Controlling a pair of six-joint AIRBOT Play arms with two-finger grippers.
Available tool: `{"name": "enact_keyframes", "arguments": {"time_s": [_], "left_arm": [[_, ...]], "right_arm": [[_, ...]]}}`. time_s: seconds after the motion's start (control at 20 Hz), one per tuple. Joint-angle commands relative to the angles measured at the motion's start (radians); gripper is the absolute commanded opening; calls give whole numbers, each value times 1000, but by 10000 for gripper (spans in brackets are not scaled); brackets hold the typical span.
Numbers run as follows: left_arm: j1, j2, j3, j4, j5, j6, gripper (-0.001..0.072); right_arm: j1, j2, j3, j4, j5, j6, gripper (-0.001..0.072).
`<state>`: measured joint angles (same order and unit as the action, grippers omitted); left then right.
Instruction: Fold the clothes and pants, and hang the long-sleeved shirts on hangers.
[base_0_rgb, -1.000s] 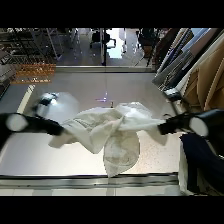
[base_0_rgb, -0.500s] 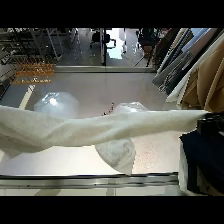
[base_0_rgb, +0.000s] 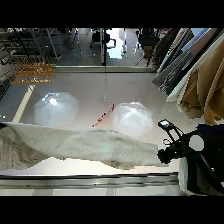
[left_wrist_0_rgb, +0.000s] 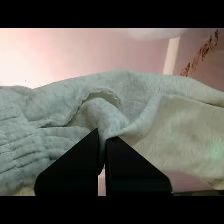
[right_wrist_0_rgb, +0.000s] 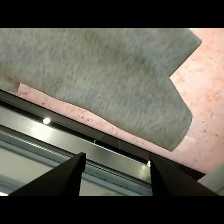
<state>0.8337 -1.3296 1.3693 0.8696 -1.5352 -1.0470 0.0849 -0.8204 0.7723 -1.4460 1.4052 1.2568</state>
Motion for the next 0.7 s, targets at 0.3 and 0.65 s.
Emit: {"name": "enact_keyframes", "arguments": {"time_s": [0.3,0.65], "left_arm": [[-5,-59,-5,13,-41,5,12],[-5,-59,-5,13,-67,4,12]], "right_arm": [[-252,-345,-43,233,-352,-116,406],[-271,-468,-28,296,-450,-171,409]]}}
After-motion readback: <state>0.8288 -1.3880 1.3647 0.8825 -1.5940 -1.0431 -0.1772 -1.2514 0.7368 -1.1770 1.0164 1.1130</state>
